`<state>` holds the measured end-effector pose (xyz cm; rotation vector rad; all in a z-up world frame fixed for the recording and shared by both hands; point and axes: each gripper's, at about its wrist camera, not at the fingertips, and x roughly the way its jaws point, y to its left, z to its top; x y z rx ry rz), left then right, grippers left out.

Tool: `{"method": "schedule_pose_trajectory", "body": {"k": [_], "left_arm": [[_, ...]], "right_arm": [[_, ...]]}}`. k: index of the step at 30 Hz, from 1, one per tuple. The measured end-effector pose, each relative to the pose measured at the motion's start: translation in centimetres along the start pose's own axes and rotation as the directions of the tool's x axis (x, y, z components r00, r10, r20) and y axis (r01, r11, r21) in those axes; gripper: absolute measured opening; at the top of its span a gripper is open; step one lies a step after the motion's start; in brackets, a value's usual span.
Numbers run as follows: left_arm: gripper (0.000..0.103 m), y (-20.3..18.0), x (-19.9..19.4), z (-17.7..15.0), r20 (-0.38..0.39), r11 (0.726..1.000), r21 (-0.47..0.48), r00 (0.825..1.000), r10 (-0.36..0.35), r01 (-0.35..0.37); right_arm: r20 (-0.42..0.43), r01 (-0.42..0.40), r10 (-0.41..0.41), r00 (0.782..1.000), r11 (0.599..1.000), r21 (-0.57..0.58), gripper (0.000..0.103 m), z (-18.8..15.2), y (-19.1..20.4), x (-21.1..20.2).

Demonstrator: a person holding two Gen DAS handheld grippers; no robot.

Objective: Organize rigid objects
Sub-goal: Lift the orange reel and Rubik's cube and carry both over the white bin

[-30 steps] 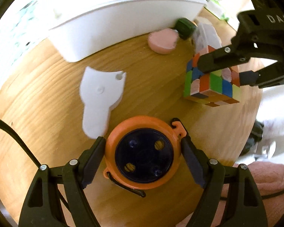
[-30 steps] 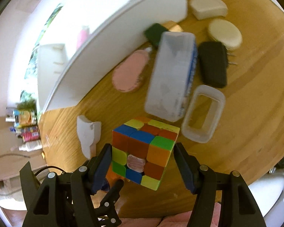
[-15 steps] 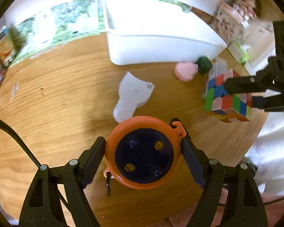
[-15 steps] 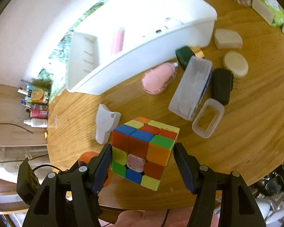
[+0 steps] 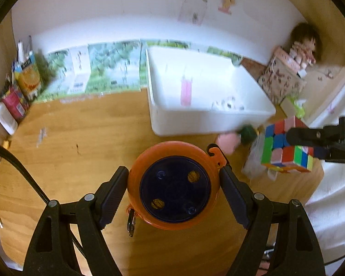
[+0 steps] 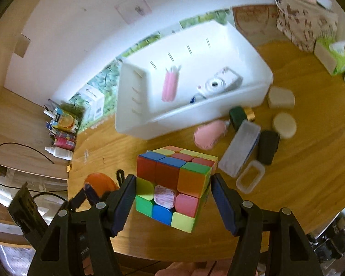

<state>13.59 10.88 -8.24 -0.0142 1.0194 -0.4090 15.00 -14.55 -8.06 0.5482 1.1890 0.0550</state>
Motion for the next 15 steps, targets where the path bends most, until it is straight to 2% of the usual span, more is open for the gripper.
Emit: {"method": "schedule_pose_trajectory", "body": {"k": [8, 15], "left_arm": [[0.083, -0.3, -0.9, 3.4, 0.093, 1.000, -0.013, 0.995, 0.027, -0.026], [0.083, -2.0, -0.9, 6.9, 0.153, 0.997, -0.040, 0.986, 0.067, -0.062]], "right_arm": [[0.063, -0.027, 0.031, 0.998, 0.998, -0.059, 0.067, 2.0, 1.0, -1.6], [0.150, -0.062, 0.092, 0.984, 0.979, -0.194, 0.066, 4.4, 1.5, -2.4]]}}
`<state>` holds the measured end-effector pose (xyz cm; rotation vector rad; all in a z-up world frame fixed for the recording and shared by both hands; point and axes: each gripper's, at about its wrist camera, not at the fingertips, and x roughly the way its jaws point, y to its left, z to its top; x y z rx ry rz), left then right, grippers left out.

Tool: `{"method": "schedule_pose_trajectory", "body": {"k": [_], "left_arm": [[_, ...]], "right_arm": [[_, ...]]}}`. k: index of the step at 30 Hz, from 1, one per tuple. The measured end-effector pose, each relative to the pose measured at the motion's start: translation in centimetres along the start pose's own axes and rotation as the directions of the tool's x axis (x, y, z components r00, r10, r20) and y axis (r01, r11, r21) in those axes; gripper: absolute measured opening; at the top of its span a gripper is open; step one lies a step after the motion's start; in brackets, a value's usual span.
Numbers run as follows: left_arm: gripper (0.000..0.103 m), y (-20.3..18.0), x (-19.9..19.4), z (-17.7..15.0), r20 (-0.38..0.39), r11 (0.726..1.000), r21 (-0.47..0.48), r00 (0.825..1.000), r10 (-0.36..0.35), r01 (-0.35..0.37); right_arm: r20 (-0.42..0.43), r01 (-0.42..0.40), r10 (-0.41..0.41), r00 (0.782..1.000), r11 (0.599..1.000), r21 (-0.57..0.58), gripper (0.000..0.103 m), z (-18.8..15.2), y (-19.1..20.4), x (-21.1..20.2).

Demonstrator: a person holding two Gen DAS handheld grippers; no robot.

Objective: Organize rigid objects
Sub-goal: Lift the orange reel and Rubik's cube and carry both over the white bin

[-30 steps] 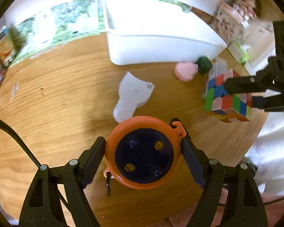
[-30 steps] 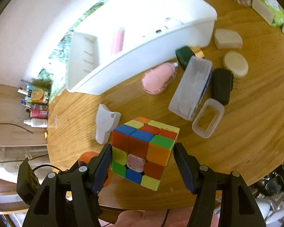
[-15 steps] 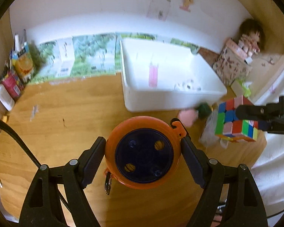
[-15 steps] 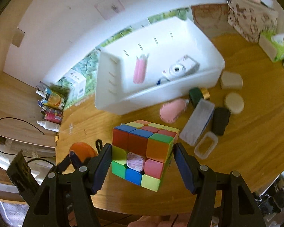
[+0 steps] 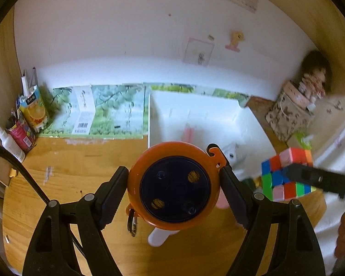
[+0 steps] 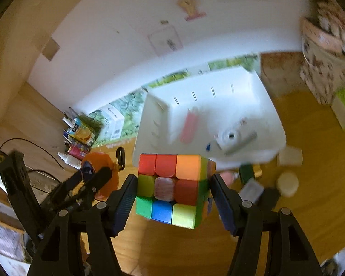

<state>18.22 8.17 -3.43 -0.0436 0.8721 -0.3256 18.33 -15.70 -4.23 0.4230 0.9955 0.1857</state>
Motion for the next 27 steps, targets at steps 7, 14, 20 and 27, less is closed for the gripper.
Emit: {"method": "schedule_pose_trajectory", "body": {"k": [7, 14, 20, 27], "left_arm": [[0.083, -1.3, 1.6, 2.9, 0.029, 0.998, -0.062, 0.999, 0.026, -0.024], [0.083, -2.5, 3.7, 4.5, 0.037, 0.993, -0.092, 0.996, 0.076, -0.072], [0.083, -2.8, 6.4, 5.7, 0.003, 0.979, -0.162, 0.993, 0.122, -0.120], [0.083, -2.4, 9.1, 6.0, -0.052, 0.953, -0.218, 0.978, 0.202, -0.209]], "right_arm": [[0.047, -0.004, 0.010, 0.999, 0.991, -0.134, 0.066, 1.9, -0.9, 1.5], [0.079, -0.029, 0.051, 0.996, 0.966, -0.258, 0.066, 3.1, -2.1, 4.1], [0.047, -0.068, 0.087, 0.995, 0.945, -0.319, 0.066, 4.0, -3.3, 7.2], [0.012, -0.119, 0.134, 0.991, 0.914, -0.389, 0.060, 4.7, -3.5, 10.2]]}}
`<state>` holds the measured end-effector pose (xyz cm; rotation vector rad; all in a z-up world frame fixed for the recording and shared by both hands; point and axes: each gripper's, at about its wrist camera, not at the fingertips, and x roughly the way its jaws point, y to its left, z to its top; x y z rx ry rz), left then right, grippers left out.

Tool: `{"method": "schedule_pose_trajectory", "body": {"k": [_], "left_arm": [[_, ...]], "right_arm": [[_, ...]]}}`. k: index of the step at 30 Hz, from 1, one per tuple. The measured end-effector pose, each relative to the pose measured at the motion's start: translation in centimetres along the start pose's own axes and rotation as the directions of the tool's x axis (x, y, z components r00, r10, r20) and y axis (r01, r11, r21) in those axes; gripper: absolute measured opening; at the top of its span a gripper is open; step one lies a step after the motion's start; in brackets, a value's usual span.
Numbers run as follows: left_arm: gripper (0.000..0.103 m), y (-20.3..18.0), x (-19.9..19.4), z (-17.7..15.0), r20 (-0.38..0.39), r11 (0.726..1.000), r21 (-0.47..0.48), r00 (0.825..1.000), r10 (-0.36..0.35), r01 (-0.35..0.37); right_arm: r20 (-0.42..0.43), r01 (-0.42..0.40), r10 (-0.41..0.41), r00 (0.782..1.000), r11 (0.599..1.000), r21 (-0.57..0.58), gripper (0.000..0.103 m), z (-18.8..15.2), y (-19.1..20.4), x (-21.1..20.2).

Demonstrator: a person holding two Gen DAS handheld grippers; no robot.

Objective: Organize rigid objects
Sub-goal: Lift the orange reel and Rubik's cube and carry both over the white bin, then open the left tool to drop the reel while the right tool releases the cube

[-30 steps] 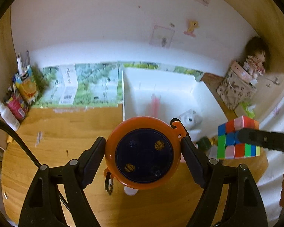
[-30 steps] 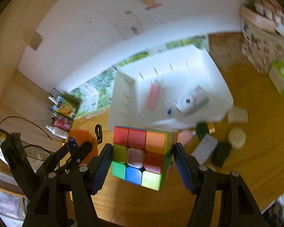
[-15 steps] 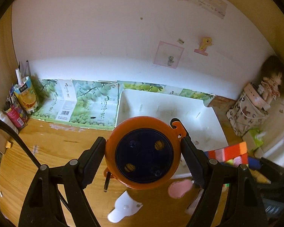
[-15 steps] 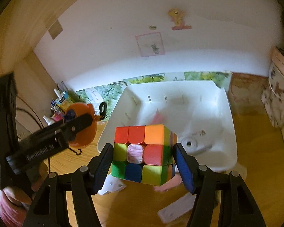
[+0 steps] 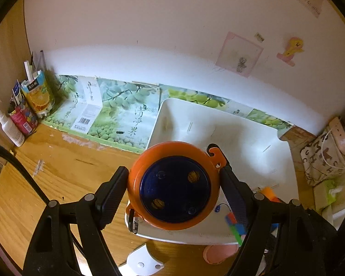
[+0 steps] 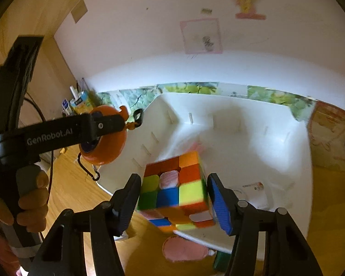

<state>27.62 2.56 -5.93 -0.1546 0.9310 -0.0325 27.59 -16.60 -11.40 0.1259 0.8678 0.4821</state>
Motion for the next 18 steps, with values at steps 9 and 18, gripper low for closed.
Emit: {"method": "schedule_pose_trajectory", "body": {"k": [9, 18], "left_arm": [[0.083, -1.4, 2.4, 0.1, -0.039, 1.000, -0.001, 0.999, 0.024, -0.024], [0.083, -1.8, 4.1, -0.4, -0.093, 1.000, -0.021, 0.995, 0.020, -0.022]], "right_arm": [[0.002, -0.086, 0.086, 0.996, 0.994, -0.064, 0.050, 0.6, 0.3, 1.8], [-0.021, -0.109, 0.108, 0.994, 0.993, -0.042, 0.055, 0.3, -0.5, 2.7]]}}
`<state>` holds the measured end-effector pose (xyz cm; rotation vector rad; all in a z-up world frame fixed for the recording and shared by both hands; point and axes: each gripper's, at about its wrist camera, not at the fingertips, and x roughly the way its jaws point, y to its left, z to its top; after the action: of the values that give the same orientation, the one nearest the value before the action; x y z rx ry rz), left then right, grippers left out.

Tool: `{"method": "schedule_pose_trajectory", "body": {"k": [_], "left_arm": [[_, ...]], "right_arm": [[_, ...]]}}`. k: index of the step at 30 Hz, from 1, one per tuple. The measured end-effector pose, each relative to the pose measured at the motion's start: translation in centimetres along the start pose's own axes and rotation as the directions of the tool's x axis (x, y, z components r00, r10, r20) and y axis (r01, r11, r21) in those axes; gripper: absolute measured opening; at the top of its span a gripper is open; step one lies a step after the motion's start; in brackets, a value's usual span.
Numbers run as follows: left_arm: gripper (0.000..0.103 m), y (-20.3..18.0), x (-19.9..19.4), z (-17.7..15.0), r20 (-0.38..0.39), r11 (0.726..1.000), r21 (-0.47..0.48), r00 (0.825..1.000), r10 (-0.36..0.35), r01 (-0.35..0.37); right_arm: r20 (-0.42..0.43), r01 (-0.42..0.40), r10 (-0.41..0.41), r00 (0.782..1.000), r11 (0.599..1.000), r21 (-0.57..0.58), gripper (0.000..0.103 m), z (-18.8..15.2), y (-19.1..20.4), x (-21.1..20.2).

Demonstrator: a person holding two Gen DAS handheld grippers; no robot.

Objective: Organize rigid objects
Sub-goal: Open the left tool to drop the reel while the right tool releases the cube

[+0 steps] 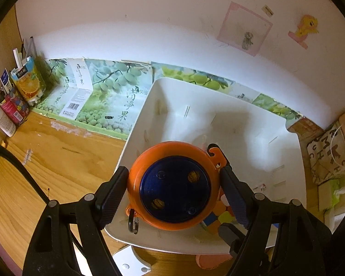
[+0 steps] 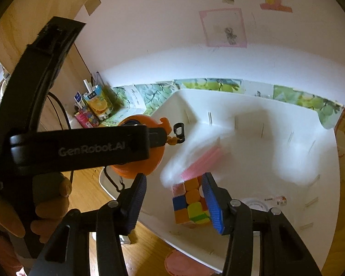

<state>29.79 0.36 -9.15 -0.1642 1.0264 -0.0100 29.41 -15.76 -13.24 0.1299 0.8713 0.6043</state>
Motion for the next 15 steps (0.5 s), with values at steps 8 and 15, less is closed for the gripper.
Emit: {"method": "schedule_pose_trajectory", "body": {"k": [8, 15], "left_arm": [[0.087, 0.1, -0.2, -0.8, -0.010, 0.999, -0.020, 0.999, -0.034, 0.033], [0.087, -0.1, -2.3, -0.2, 0.051, 0.998, -0.019, 0.996, -0.067, 0.068]], "right_arm": [[0.015, 0.018, -0.019, 1.000, 0.999, 0.027, 0.072, -0.7, -0.7, -1.3], [0.026, 0.063, -0.064, 0.998, 0.997, 0.044, 0.080, -1.3, -0.9, -3.1]]}}
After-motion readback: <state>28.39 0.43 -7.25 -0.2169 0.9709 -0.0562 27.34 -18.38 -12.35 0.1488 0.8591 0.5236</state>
